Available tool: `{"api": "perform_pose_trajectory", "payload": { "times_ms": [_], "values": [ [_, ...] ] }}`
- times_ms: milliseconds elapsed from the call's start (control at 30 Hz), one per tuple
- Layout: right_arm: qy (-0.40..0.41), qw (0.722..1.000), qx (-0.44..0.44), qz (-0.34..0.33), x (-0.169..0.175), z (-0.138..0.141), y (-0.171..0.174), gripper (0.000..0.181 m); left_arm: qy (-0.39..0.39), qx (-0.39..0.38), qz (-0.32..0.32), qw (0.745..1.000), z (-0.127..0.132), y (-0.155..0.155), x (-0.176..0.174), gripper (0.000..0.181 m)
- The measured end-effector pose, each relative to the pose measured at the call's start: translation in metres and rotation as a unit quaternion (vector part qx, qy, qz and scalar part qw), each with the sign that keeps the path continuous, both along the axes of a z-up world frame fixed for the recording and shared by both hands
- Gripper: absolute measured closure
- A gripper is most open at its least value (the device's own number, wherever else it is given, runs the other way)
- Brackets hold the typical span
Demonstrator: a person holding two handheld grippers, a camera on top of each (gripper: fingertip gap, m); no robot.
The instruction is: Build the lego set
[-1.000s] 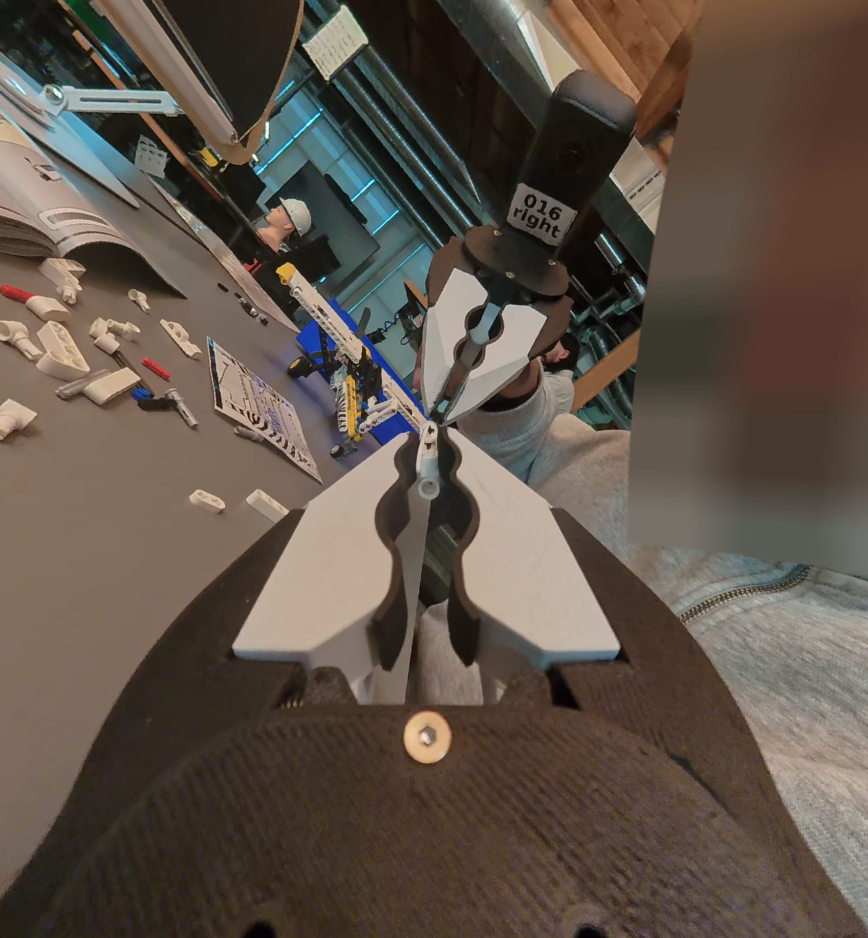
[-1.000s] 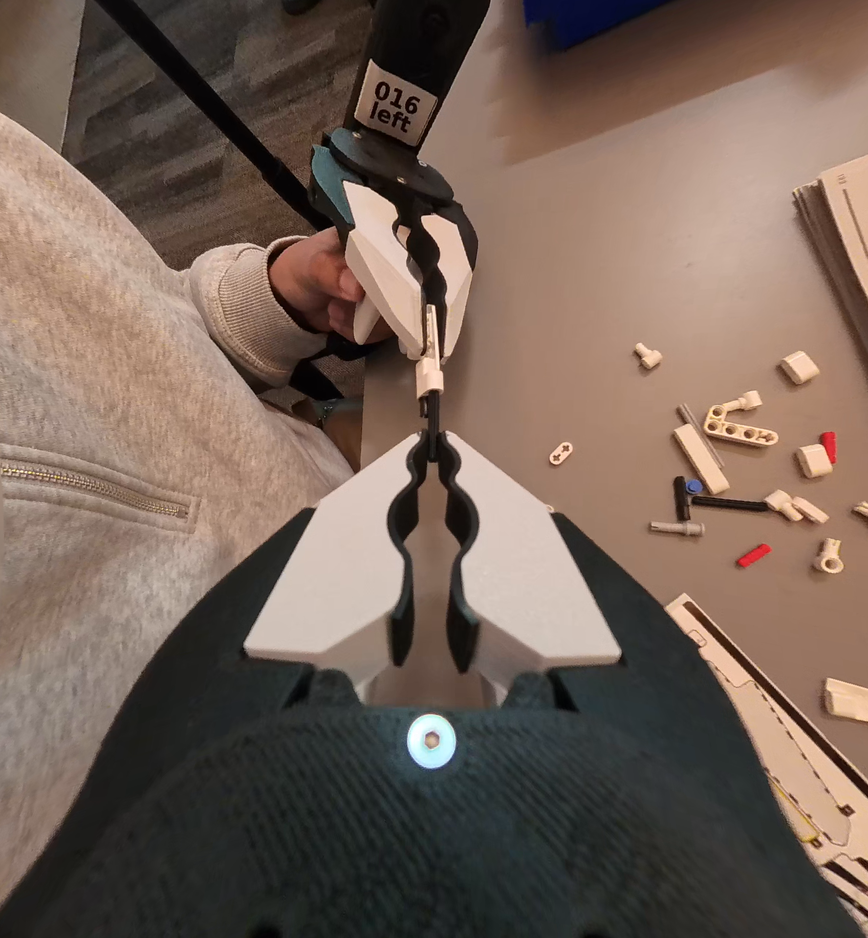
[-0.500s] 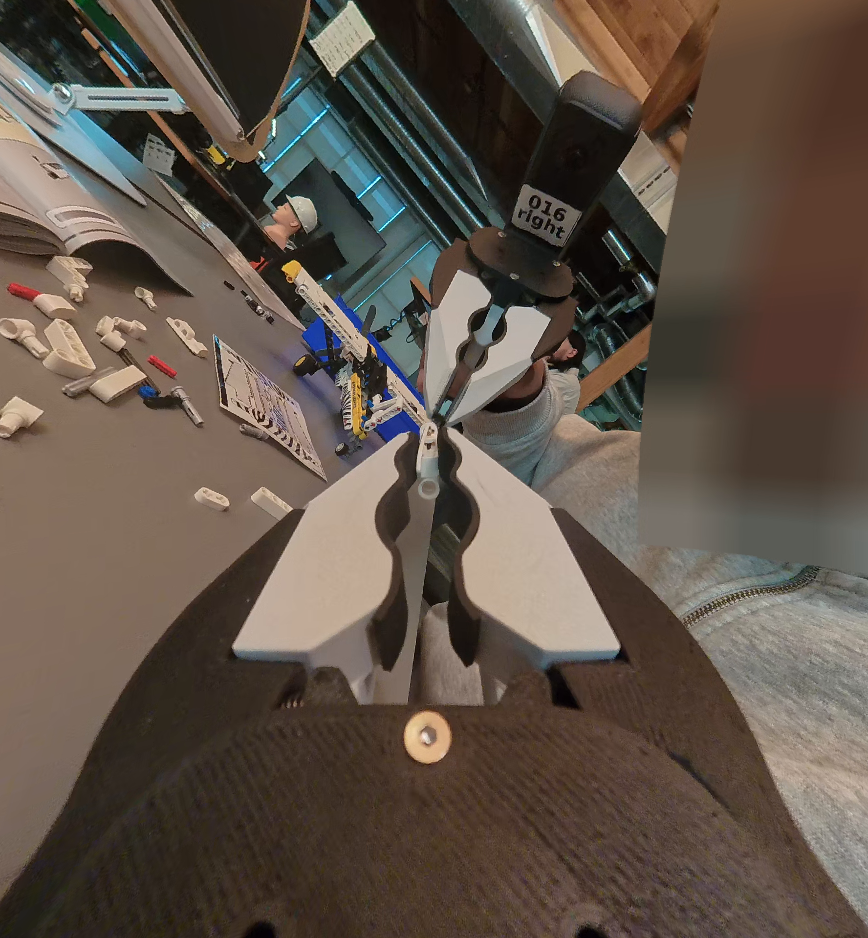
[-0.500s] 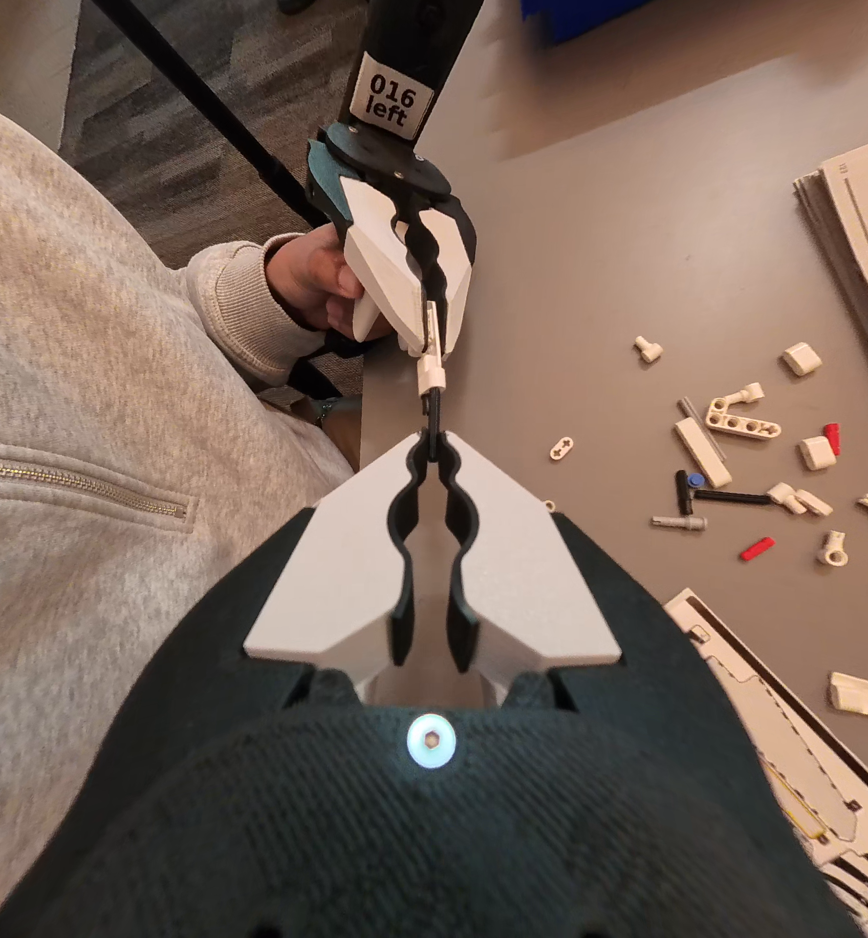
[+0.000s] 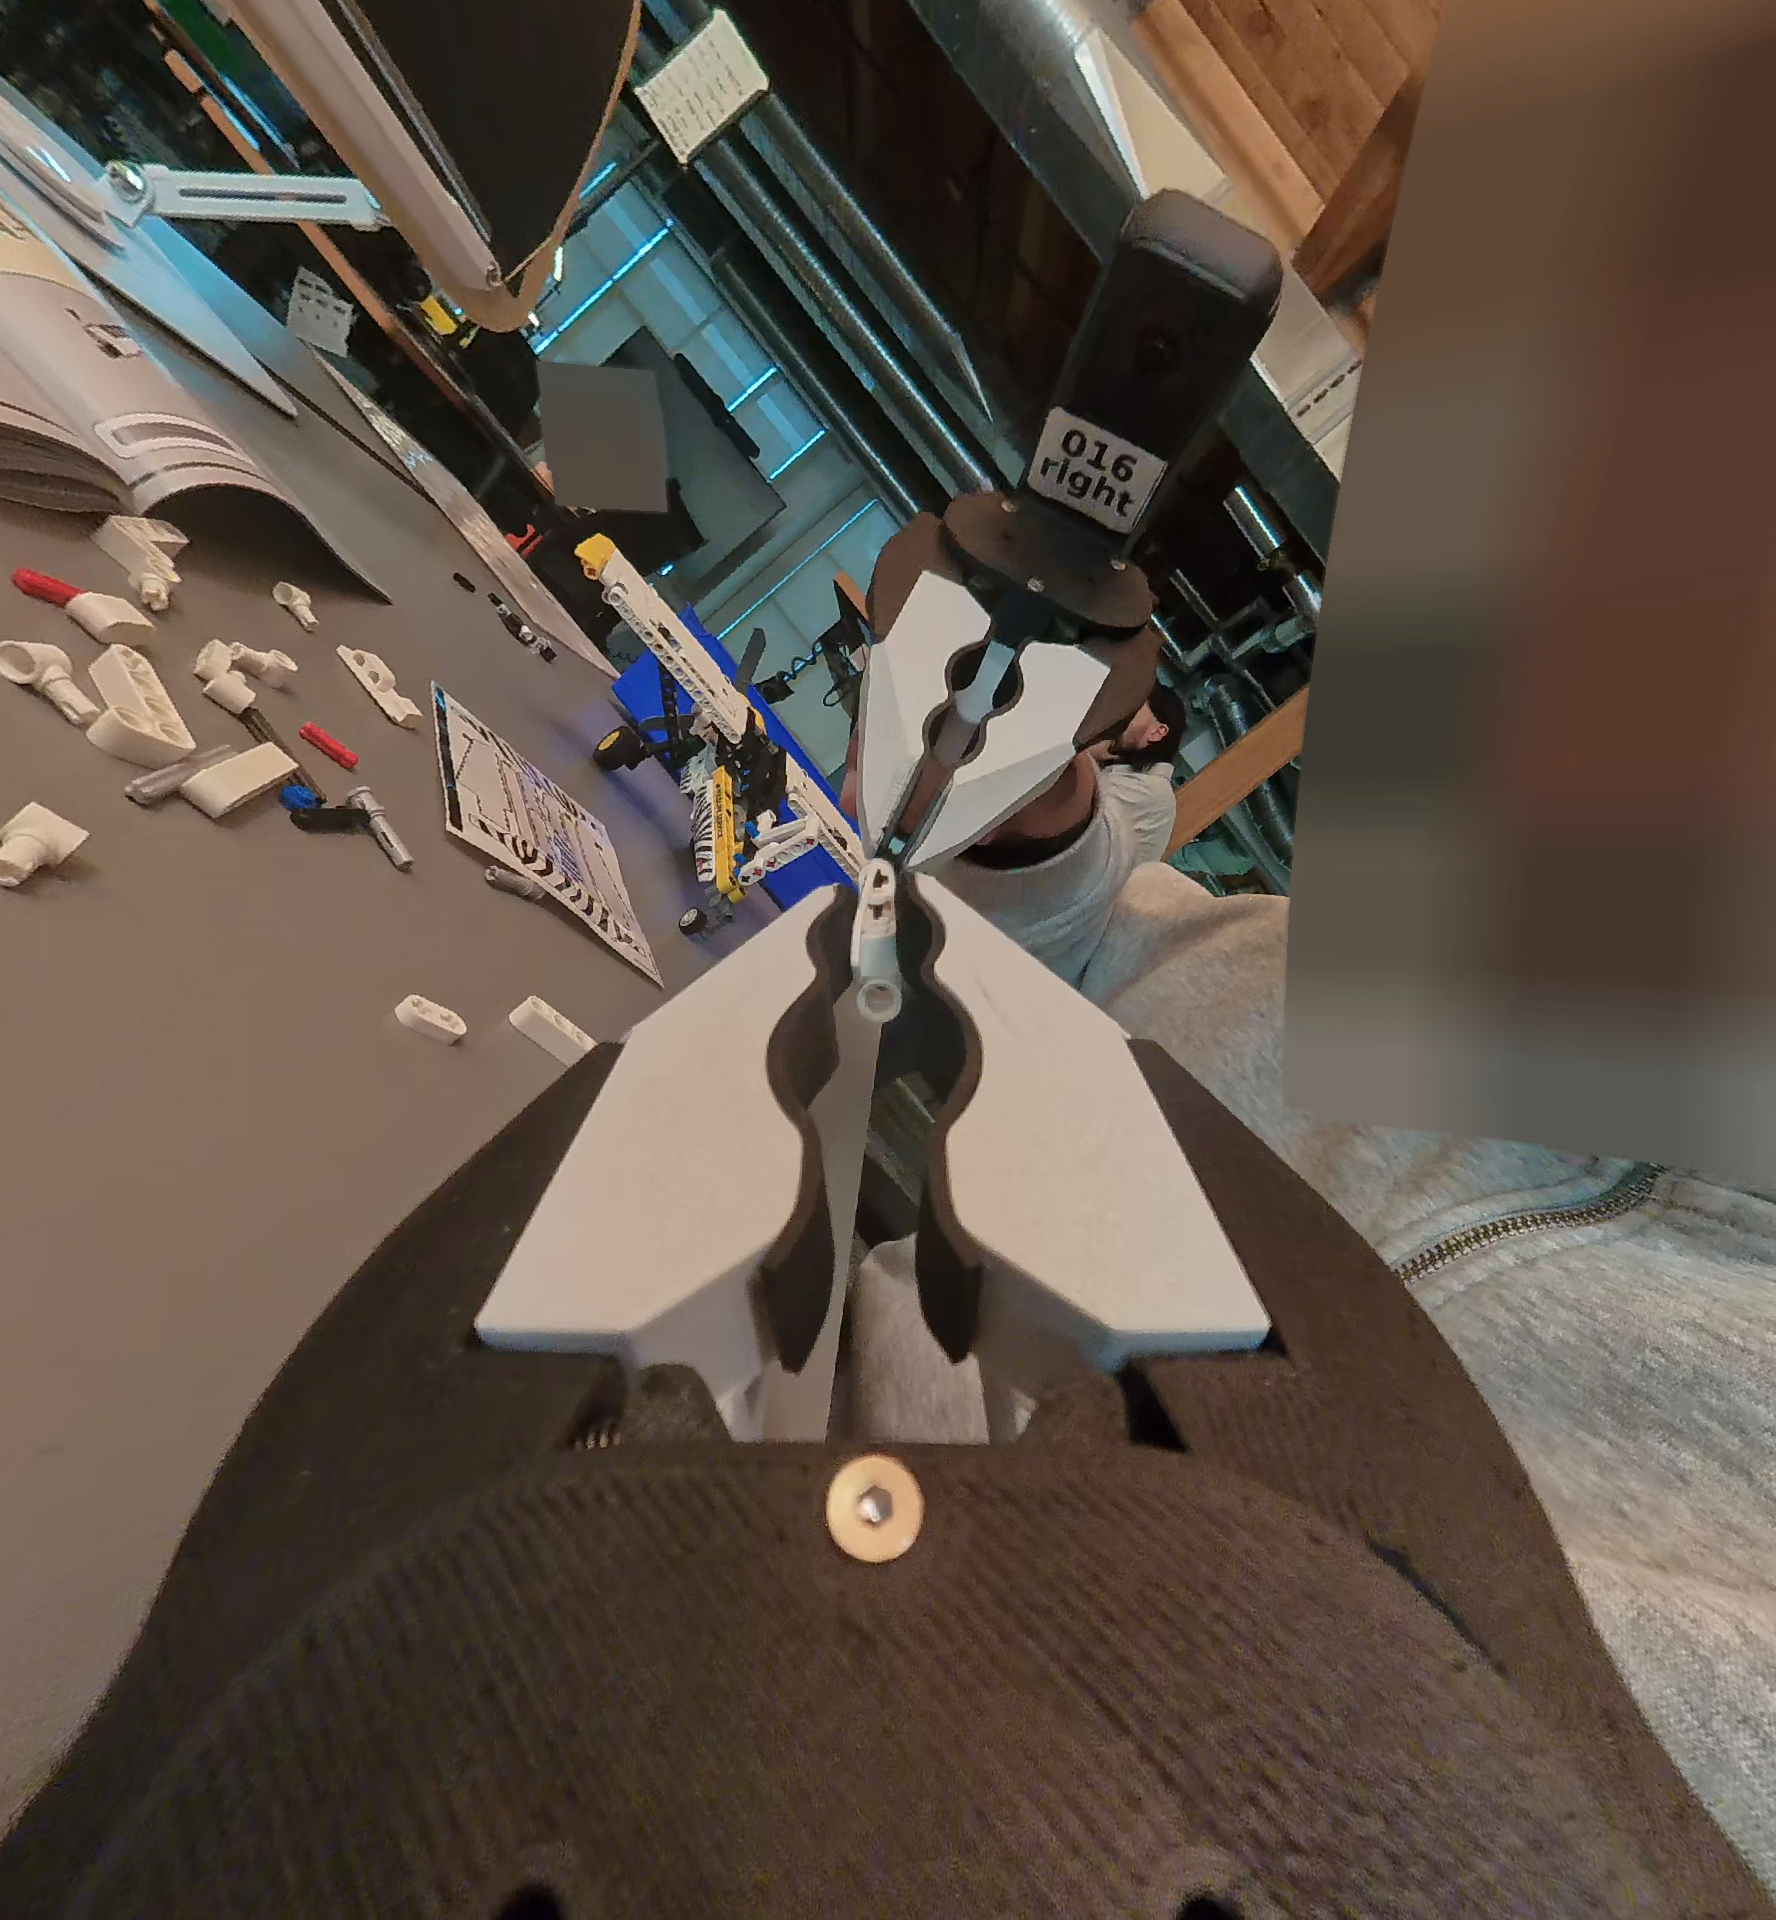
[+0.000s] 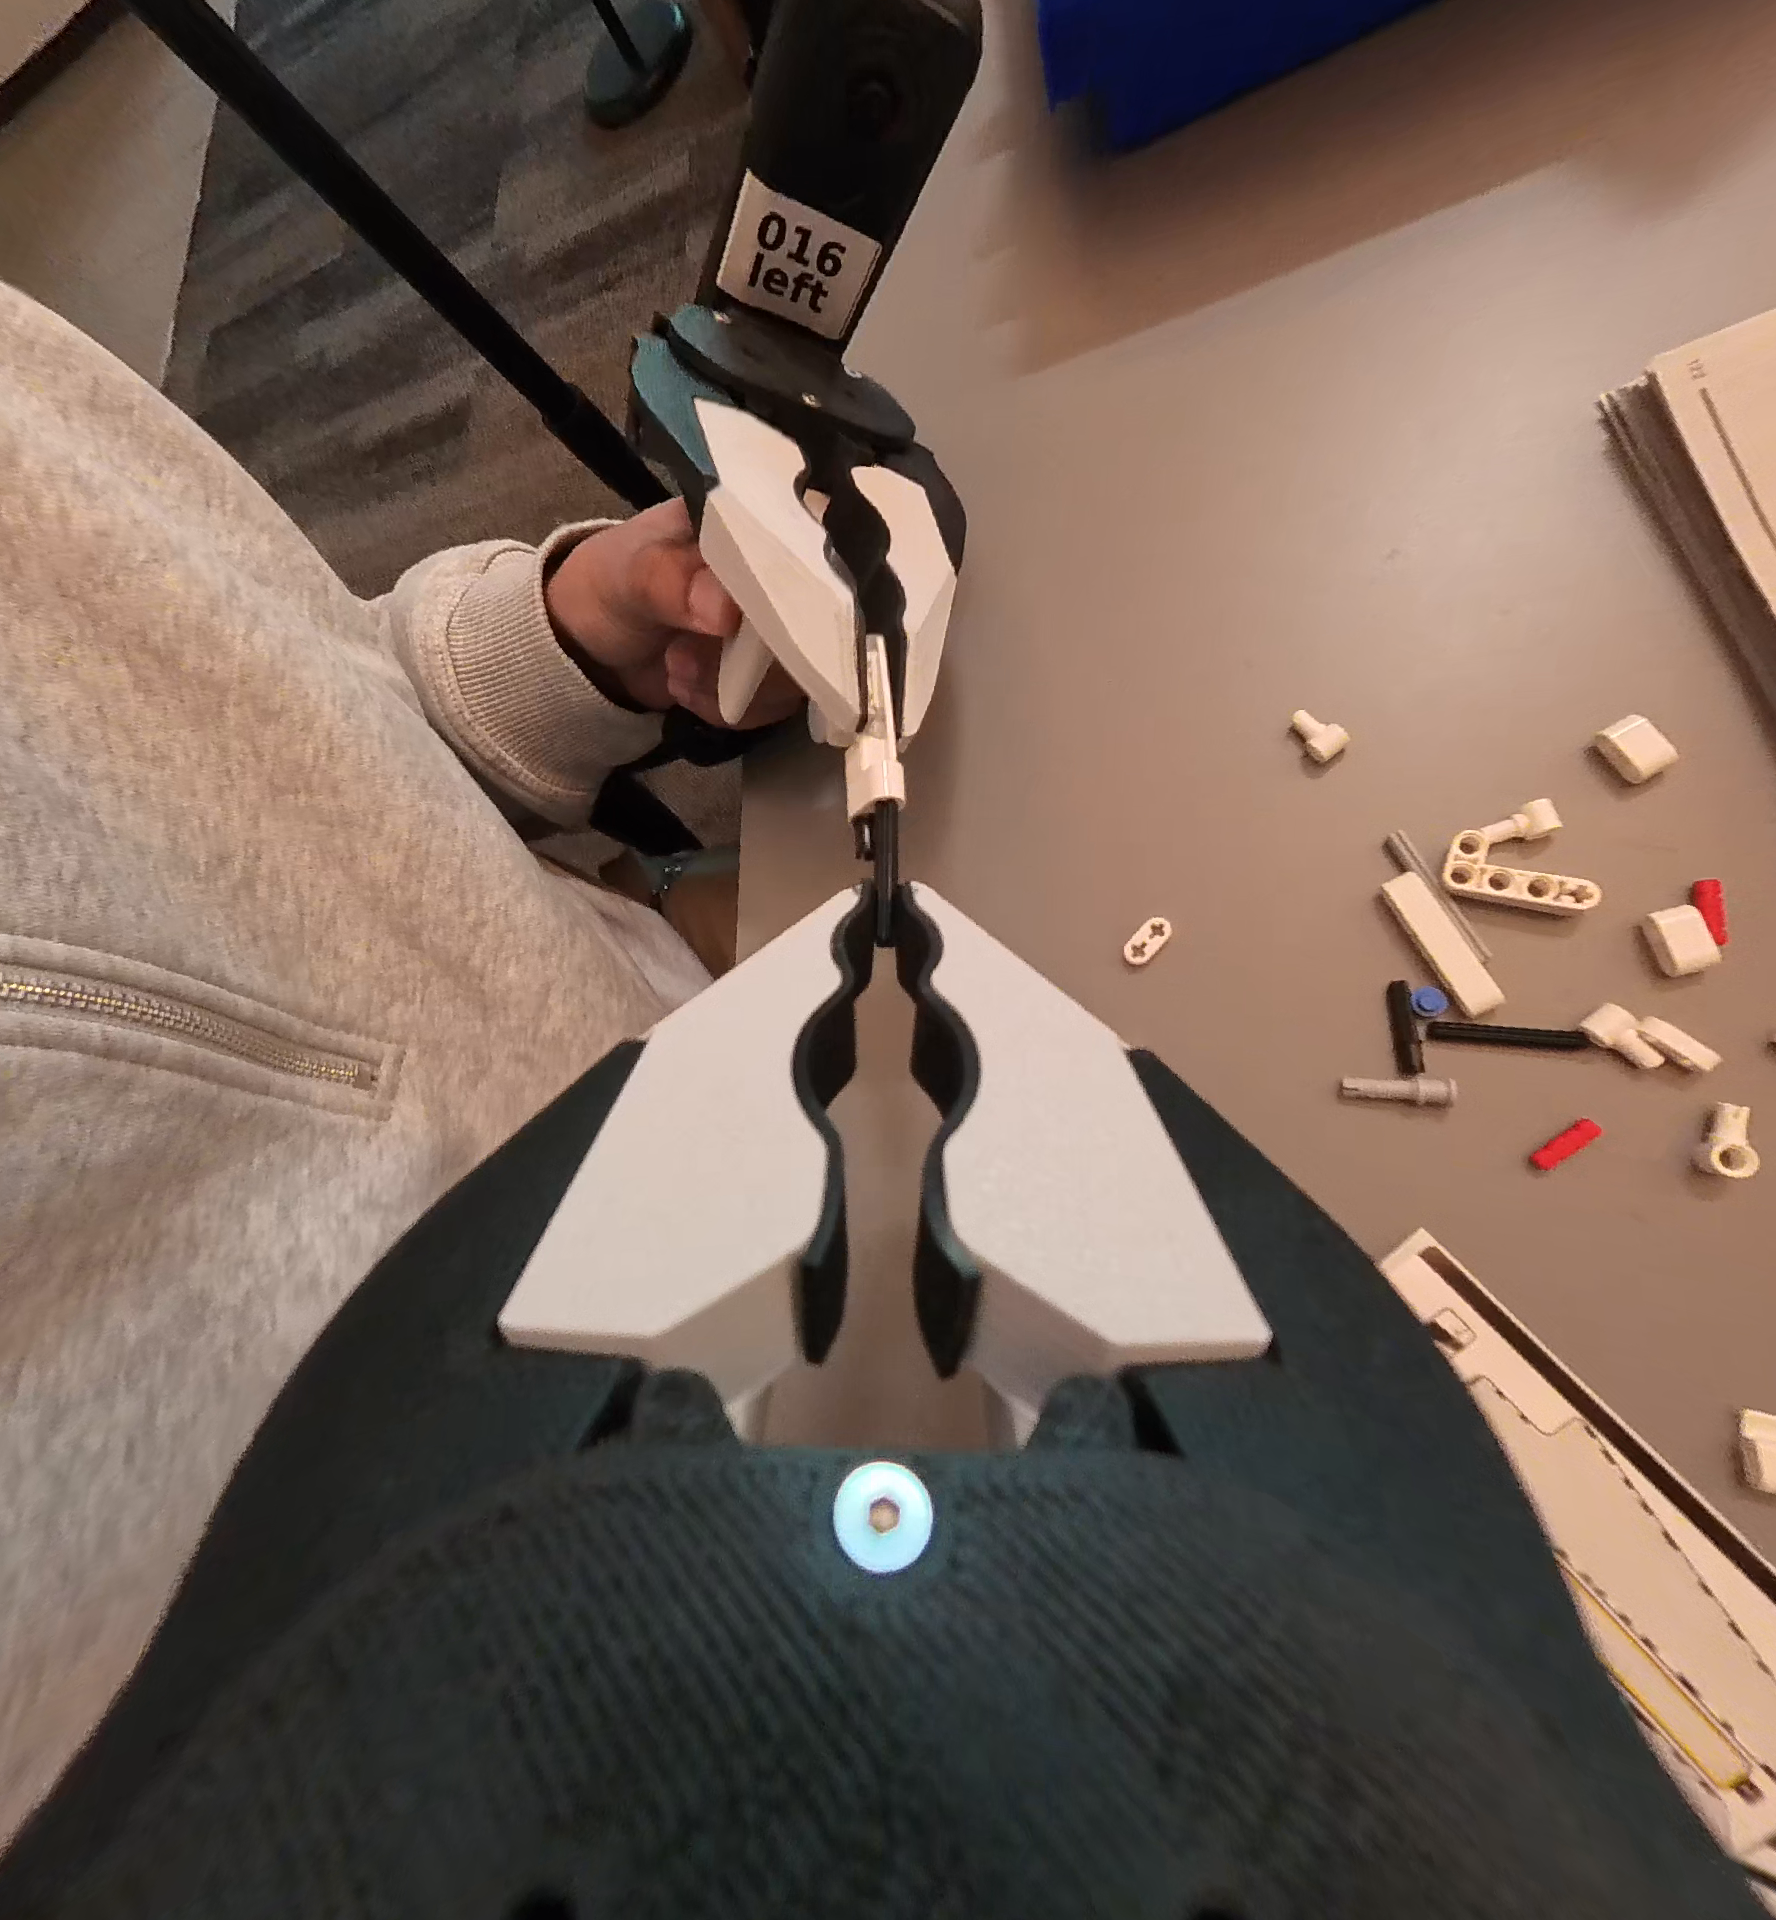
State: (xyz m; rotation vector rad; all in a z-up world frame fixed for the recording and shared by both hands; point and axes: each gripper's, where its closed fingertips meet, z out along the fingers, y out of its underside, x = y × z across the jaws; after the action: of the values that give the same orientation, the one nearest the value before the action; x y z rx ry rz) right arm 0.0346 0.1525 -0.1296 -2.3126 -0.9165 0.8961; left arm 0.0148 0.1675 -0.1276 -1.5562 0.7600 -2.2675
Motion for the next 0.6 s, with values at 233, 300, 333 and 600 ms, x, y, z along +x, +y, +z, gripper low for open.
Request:
{"api": "perform_pose_trajectory", "payload": {
  "times_ms": [233,300,333,600],
  "values": [
    [0.032,0.999,0.003,-0.009,-0.0013,0.0009,0.0002,0.180,-0.003,-0.005,-0.004,1.000,0.0009,-0.0002,-0.0010,0.176],
    [0.036,0.999,0.007,-0.006,-0.0016,0.0027,-0.0002,0.180,-0.005,-0.006,-0.009,1.000,0.0013,-0.0014,-0.0012,0.176],
    [0.037,0.999,0.009,-0.004,-0.0014,0.0031,-0.0002,0.180,-0.005,-0.006,-0.011,1.000,0.0012,-0.0019,-0.0011,0.176],
    [0.047,0.999,0.025,0.006,-0.0011,0.0037,0.0002,0.180,0.001,-0.001,-0.011,1.000,-0.0001,-0.0029,0.0000,0.176]
  ]
}}
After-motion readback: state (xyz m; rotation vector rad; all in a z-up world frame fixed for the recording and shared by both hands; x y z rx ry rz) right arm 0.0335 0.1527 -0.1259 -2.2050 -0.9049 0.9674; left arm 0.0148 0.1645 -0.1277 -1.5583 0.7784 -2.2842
